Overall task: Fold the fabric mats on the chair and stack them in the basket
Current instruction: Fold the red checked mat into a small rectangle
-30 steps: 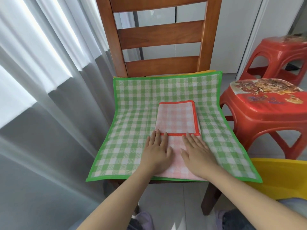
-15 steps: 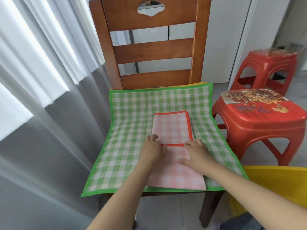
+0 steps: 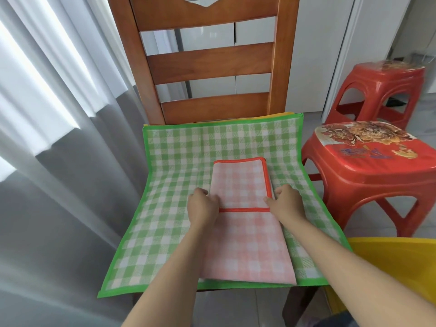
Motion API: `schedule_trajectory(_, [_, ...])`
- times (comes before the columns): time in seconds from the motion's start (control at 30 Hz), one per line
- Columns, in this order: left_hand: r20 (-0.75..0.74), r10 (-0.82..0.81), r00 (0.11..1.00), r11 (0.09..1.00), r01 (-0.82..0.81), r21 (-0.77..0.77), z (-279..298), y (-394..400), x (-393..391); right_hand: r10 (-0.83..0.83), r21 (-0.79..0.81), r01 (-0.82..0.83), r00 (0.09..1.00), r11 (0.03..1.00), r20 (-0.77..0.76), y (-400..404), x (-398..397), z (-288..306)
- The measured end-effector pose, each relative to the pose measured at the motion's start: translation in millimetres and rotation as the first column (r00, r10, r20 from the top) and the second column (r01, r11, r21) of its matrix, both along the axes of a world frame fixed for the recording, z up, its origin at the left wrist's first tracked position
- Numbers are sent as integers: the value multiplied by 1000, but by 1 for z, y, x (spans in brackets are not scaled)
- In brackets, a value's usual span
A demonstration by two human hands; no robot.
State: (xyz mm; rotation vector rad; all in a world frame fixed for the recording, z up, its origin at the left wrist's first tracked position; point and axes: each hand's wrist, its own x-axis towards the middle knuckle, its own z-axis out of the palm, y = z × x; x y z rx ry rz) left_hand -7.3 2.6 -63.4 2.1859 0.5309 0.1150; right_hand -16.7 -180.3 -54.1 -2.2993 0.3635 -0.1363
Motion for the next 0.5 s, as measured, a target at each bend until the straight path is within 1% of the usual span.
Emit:
schedule_trajectory(0.07, [-8, 24, 1000, 1000, -24, 13, 2, -1, 3, -38, 16, 39, 999, 999, -36, 0, 7, -3])
schedule_trajectory(0.2, [-30, 13, 999, 1000, -12, 5, 2, 0, 6, -47, -33, 45, 998, 998, -49, 2, 10, -4])
schedule_trajectory(0.23, [-32, 16, 999, 1000, -17, -23, 3, 1, 5, -43, -37, 41, 998, 998, -54, 2, 10, -3])
schedule_trajectory(0.3, [-37, 50, 998, 988, -54, -142, 6, 3, 4, -46, -11, 45, 997, 999, -59, 2, 12, -1])
schedule_trajectory(0.33, [-36, 61, 997, 976, -68, -208, 8, 4, 2, -62, 39, 64, 997, 997, -51, 1, 13, 0])
schedule_trajectory(0.4, [-42, 73, 996, 934, -83, -347, 12, 7, -1, -92, 205, 99, 995, 974, -41, 0, 14, 0])
schedule_trajectory(0.5, [-53, 71, 996, 825, -89, -558, 18, 12, -7, -91, 426, 100, 995, 899, -42, -4, 14, 1])
